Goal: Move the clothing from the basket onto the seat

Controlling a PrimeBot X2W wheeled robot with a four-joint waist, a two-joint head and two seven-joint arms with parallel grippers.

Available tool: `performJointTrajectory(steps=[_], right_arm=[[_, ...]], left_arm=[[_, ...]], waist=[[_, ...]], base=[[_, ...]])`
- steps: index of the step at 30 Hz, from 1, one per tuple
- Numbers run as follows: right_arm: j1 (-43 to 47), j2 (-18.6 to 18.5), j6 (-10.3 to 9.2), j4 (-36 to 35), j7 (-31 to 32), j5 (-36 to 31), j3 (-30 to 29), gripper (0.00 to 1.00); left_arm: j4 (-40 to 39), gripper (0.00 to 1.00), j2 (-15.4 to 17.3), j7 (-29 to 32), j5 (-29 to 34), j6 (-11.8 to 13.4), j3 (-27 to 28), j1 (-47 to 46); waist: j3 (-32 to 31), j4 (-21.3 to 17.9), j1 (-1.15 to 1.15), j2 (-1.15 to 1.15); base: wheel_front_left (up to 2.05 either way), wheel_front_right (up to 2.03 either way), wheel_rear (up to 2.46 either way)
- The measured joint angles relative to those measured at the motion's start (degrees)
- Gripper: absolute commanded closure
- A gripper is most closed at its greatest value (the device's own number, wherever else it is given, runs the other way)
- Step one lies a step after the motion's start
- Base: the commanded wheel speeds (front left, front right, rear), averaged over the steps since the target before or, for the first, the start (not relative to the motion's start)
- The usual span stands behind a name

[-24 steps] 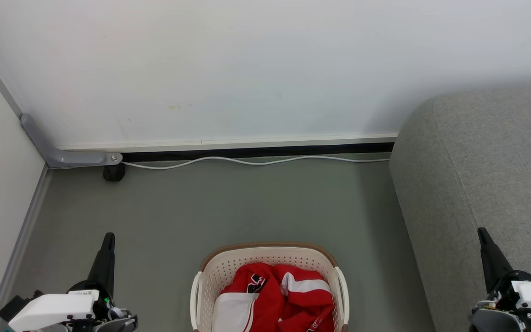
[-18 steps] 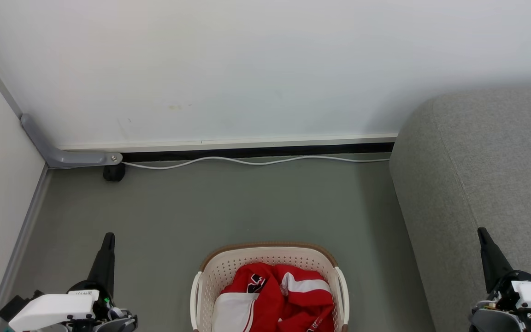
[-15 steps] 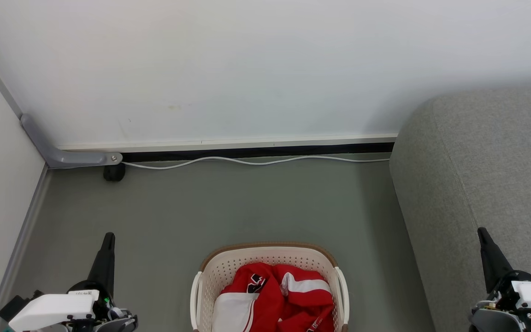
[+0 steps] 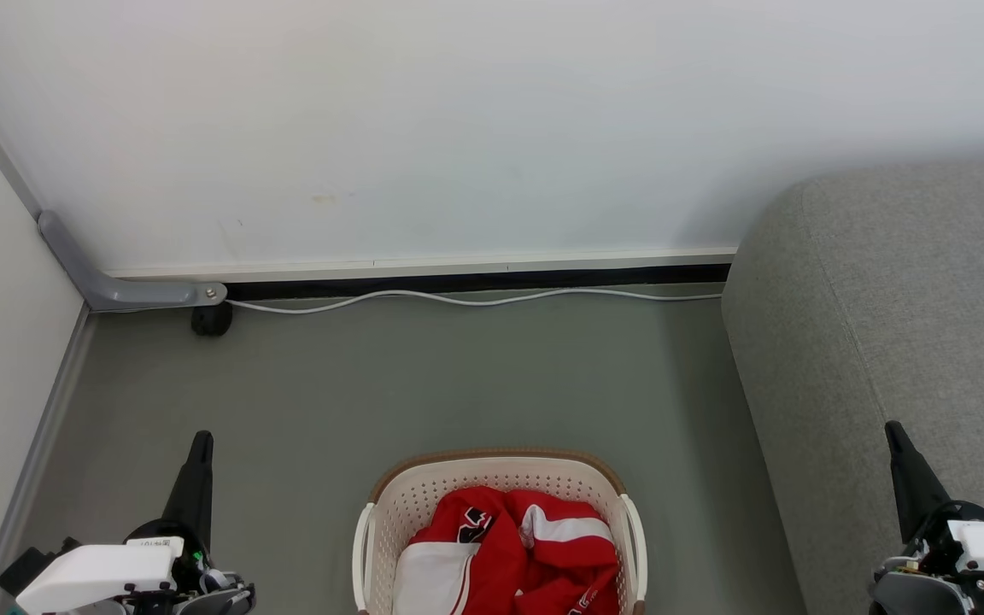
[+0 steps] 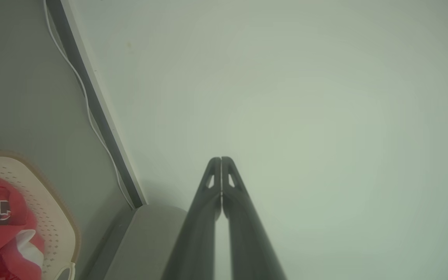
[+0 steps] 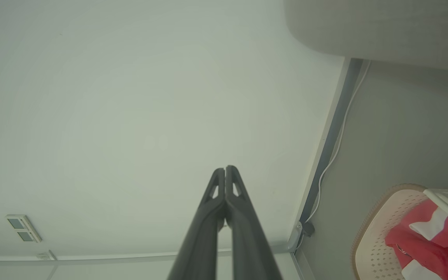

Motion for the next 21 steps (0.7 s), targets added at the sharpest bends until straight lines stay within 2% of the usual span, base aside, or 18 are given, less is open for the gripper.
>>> performJointTrajectory(steps=[21], right_arm=[[0.0, 0.0, 0.00, 0.0, 0.0, 0.0, 0.0, 1.00]], left_arm=[[0.0, 1.00, 0.0, 0.0, 0.0, 0.0, 0.0, 0.0]], waist=[[0.0, 0.0, 0.00, 0.00]], base=[[0.00, 0.00, 0.00]])
